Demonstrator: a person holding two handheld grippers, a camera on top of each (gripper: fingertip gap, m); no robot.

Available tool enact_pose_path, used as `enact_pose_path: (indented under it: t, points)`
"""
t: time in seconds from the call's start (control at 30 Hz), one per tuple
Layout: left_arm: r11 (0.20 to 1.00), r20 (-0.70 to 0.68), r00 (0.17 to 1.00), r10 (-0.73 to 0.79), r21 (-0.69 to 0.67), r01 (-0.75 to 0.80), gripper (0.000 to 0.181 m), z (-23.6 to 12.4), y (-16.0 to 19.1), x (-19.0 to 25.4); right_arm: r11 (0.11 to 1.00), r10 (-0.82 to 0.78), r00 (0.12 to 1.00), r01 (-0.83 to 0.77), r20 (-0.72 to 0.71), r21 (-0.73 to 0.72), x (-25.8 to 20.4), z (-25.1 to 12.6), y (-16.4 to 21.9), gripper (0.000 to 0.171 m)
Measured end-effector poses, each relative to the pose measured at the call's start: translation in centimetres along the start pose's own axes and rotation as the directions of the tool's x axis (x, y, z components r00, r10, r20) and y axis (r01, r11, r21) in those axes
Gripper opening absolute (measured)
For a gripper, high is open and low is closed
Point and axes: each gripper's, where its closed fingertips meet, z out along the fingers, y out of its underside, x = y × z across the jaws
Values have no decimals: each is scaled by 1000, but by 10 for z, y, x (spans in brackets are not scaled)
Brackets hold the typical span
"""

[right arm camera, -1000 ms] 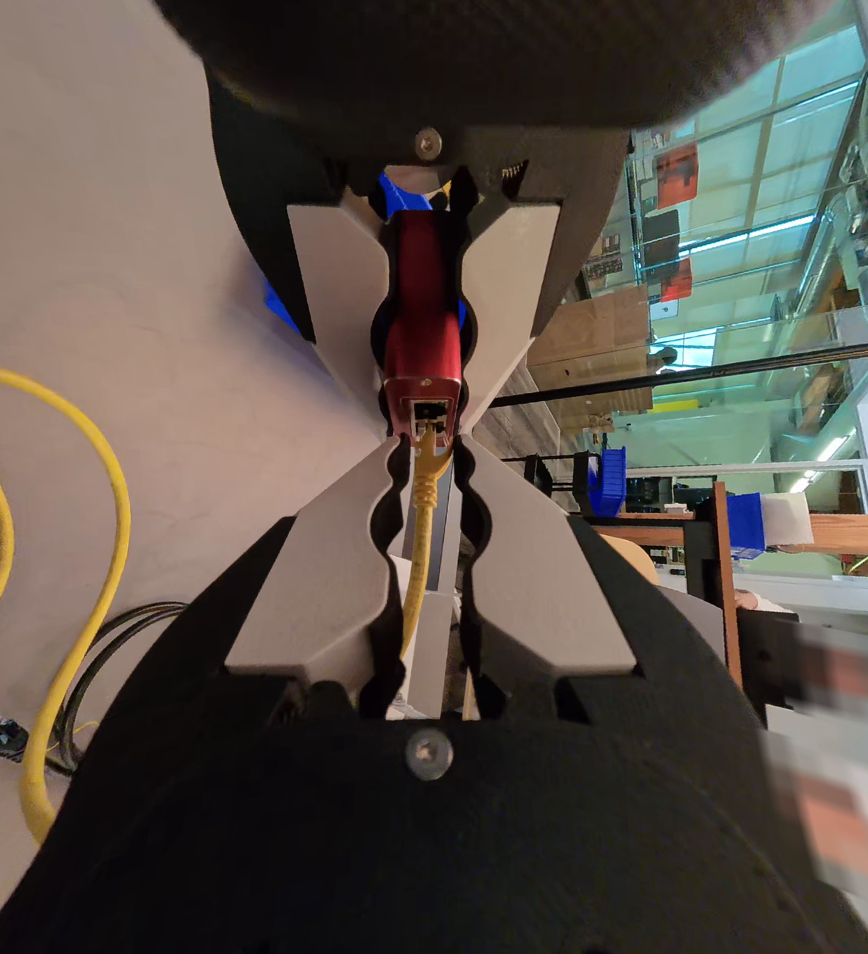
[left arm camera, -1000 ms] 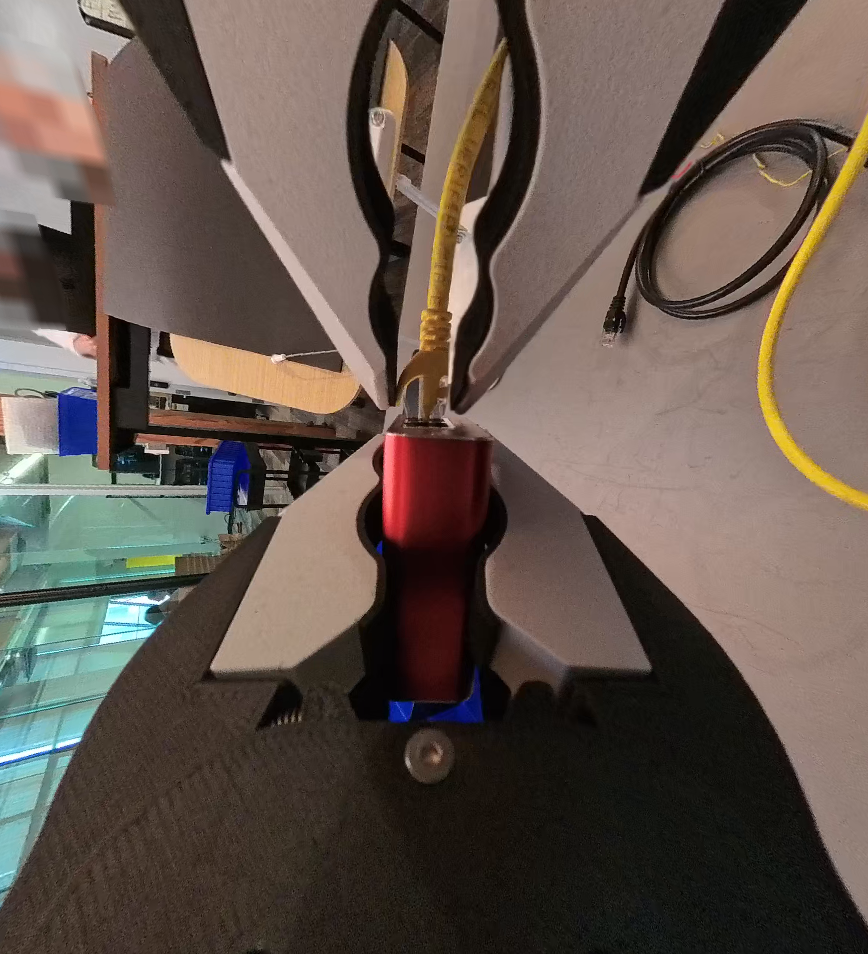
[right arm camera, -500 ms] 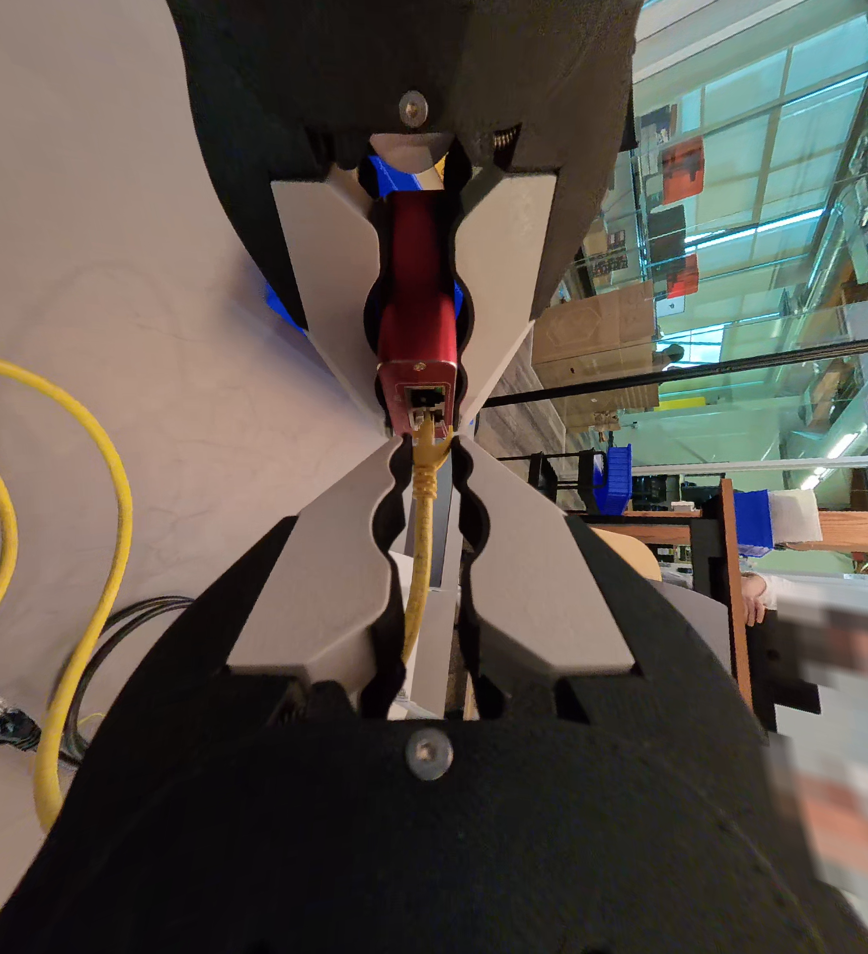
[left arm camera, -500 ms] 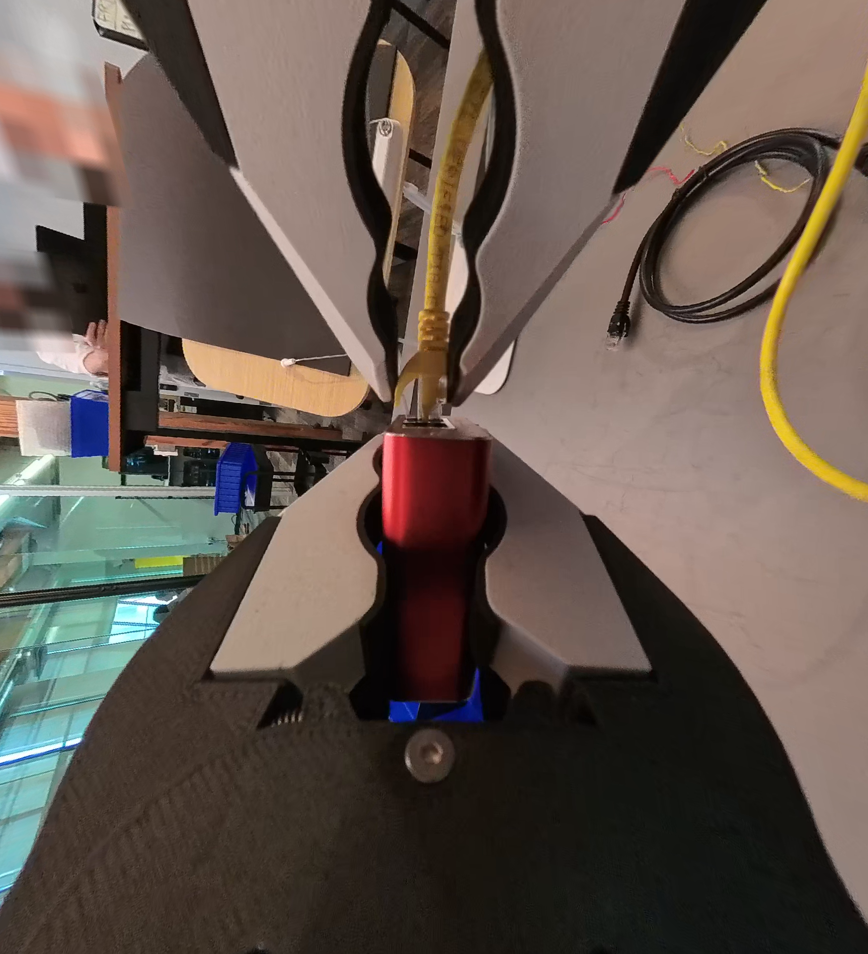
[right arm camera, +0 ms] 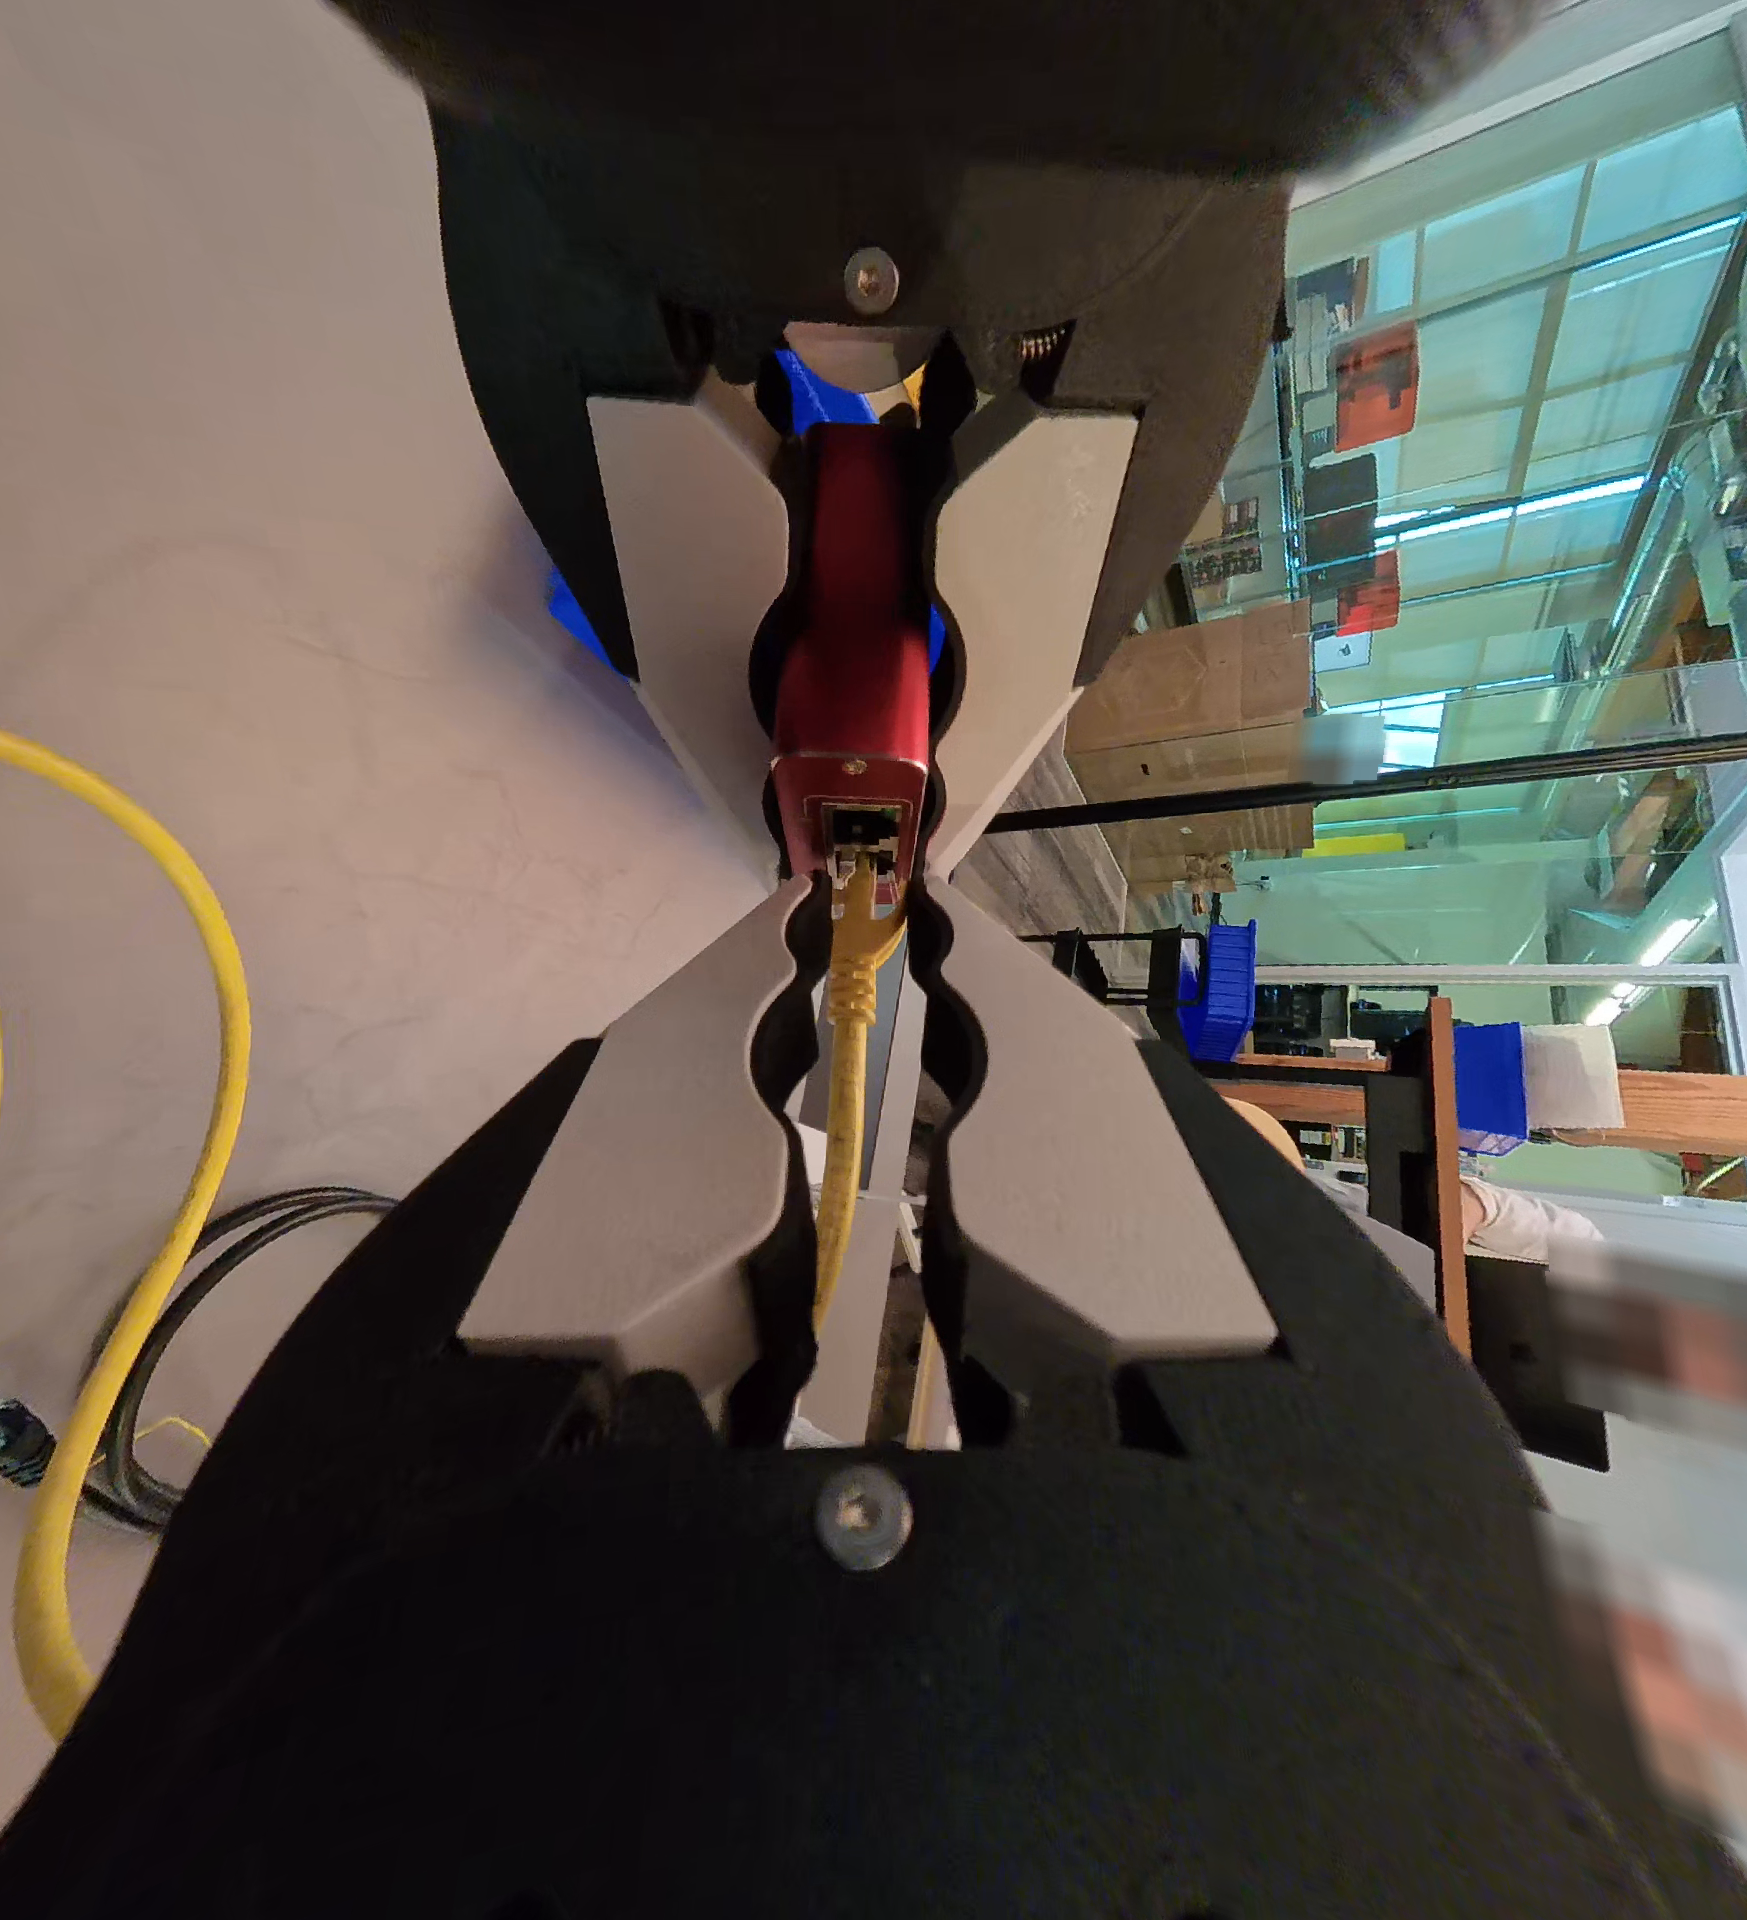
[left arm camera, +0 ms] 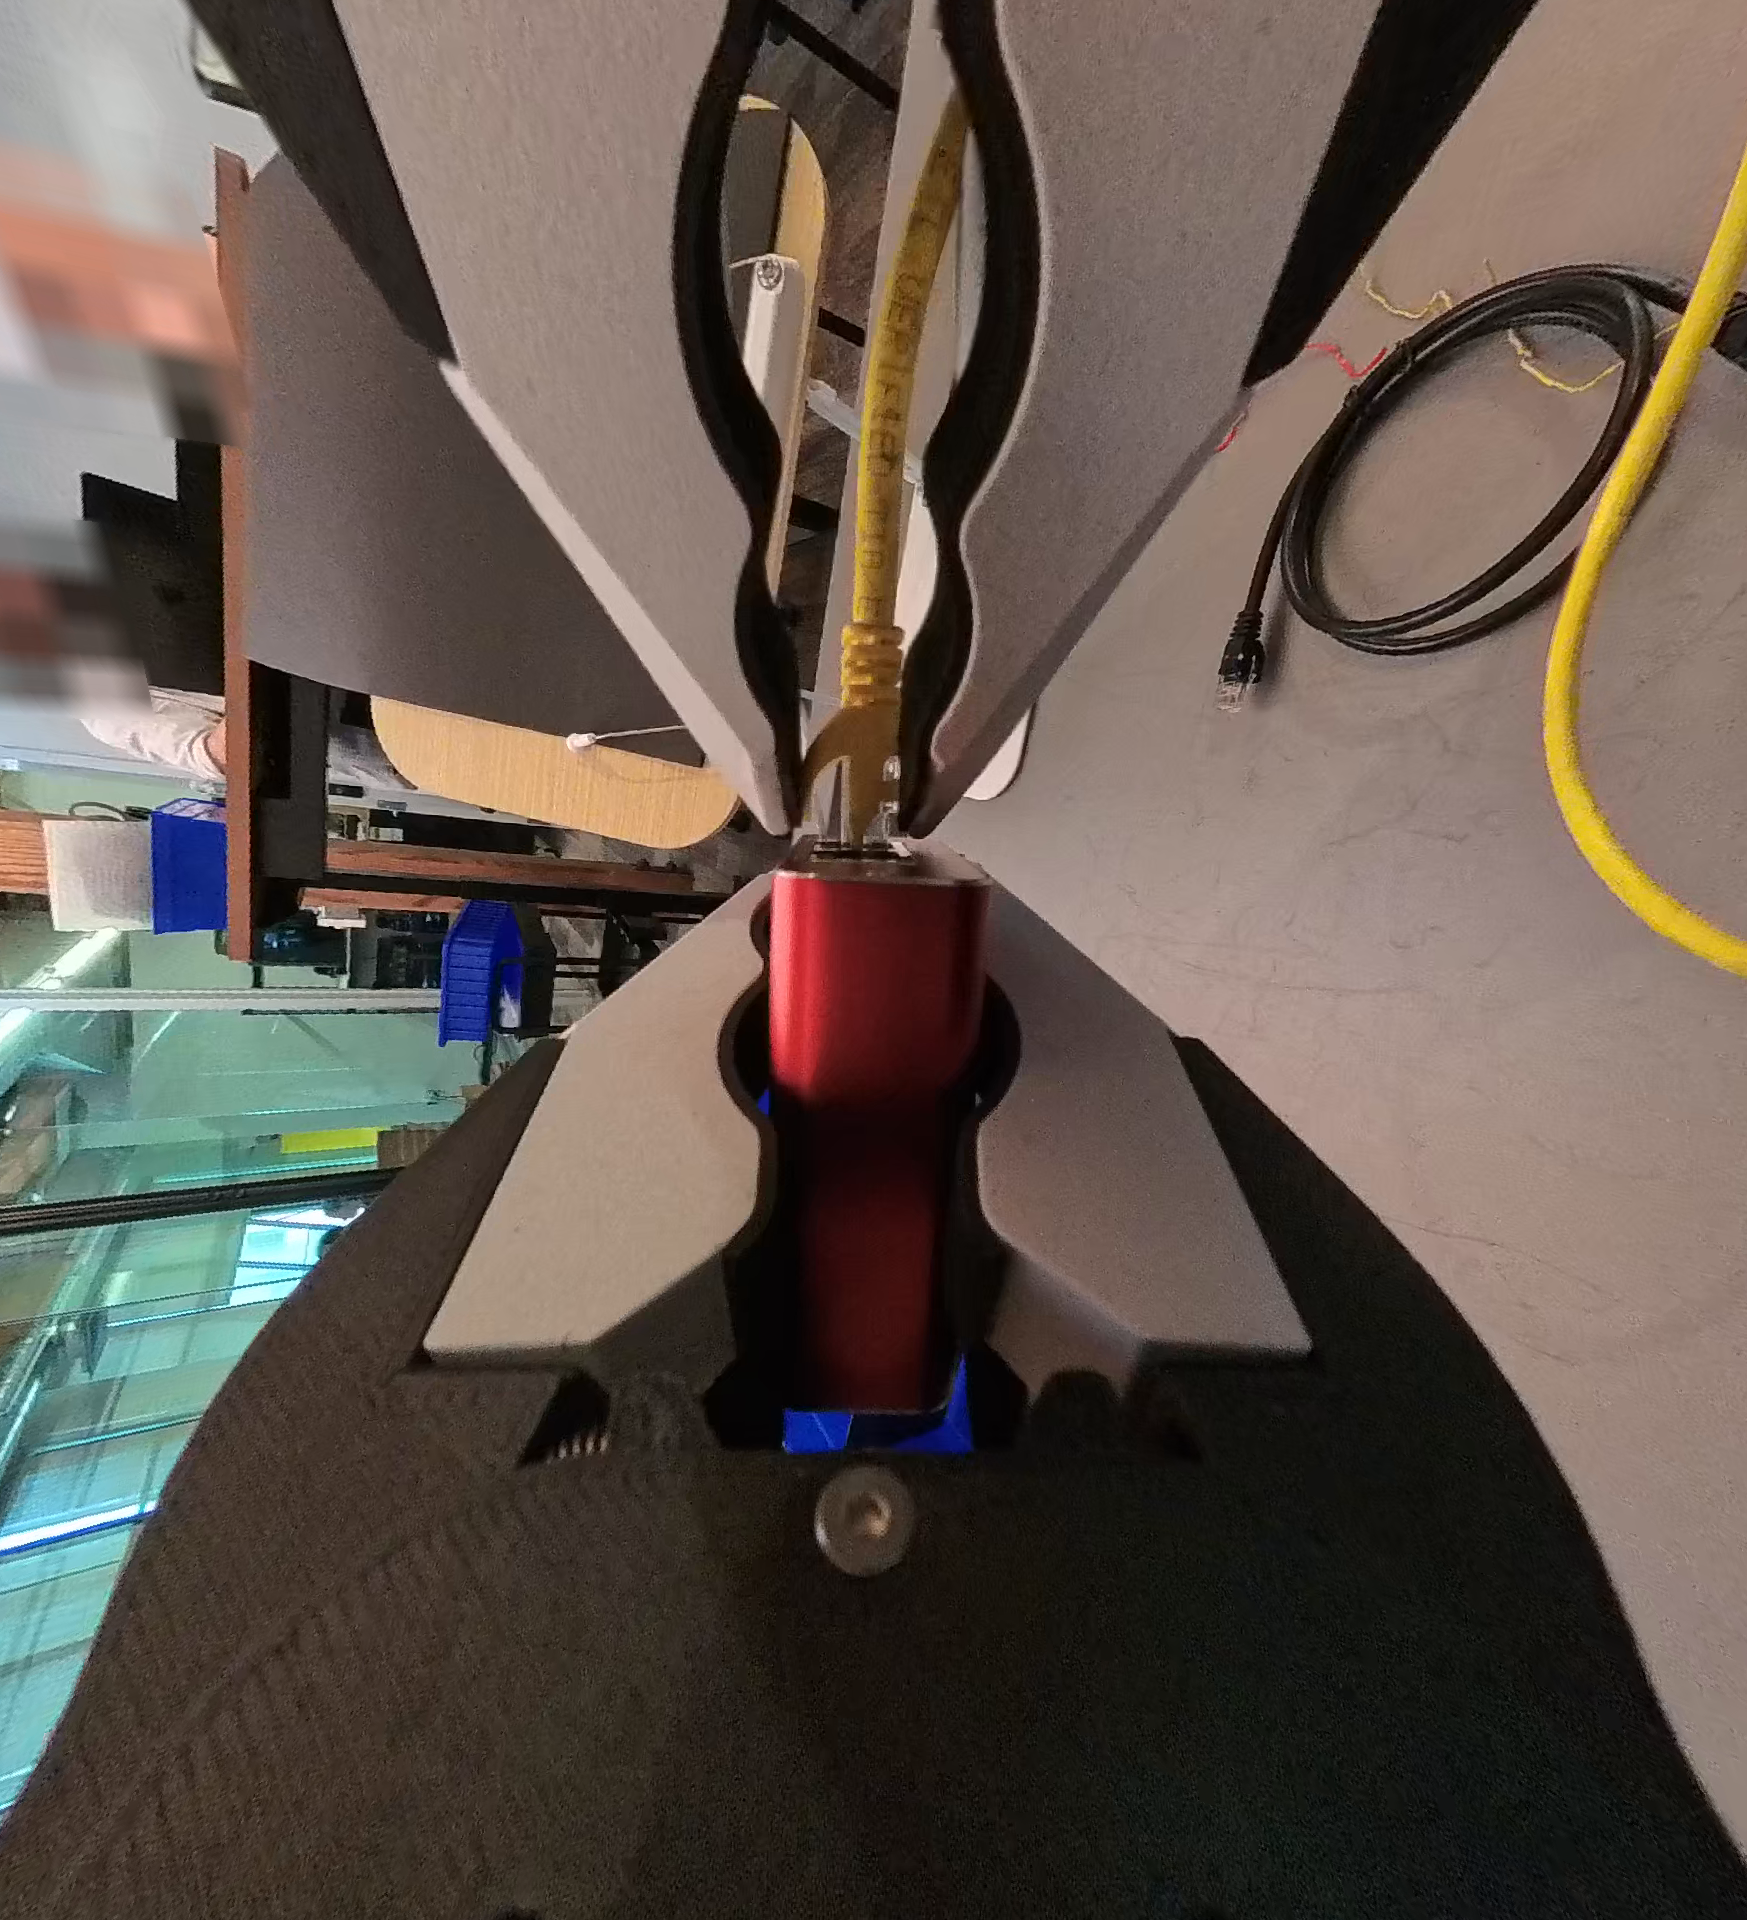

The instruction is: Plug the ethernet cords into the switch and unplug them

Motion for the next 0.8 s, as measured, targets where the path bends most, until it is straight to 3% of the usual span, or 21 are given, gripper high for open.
enact_pose_path:
  t: [0.37,0.57,0.67,0.8]
  points:
    - [999,-16,1000,-10,-32,9,26,9,2,10,993,-20,990,36,140,-110,-14,2,9,10]
    - [998,-55,997,-55,11,56,27,12,-1,11,993,28,991,-13,129,-116,-13,-1,12,10]
    - [991,12,993,-118,-67,118,26,12,33,-12,989,75,986,-54,149,-139,-15,-11,27,10]
    - [985,16,985,-169,-11,169,25,-1,43,-30,979,152,981,-133,121,-154,-14,-28,46,10]
